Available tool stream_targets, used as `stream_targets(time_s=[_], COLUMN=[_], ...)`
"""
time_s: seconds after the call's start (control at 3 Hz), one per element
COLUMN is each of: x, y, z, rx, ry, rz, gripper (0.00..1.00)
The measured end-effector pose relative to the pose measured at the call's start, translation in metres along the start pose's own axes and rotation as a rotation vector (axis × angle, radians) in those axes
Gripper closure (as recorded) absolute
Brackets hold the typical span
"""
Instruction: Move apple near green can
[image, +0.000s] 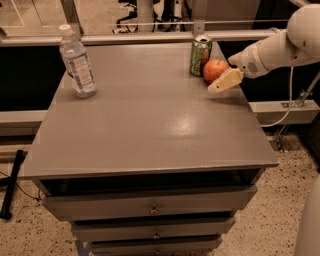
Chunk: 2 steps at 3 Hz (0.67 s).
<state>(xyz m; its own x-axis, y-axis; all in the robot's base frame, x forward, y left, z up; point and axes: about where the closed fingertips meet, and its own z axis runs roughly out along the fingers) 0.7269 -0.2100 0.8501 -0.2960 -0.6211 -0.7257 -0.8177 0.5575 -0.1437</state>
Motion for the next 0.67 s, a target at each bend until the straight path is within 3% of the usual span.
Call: stream_targets(time_s=[0.67], x=[-0.002], y=[0.045], z=[-0.089], rx=[0.042], ry=[-0.125], rz=[-0.063], gripper=[0.00])
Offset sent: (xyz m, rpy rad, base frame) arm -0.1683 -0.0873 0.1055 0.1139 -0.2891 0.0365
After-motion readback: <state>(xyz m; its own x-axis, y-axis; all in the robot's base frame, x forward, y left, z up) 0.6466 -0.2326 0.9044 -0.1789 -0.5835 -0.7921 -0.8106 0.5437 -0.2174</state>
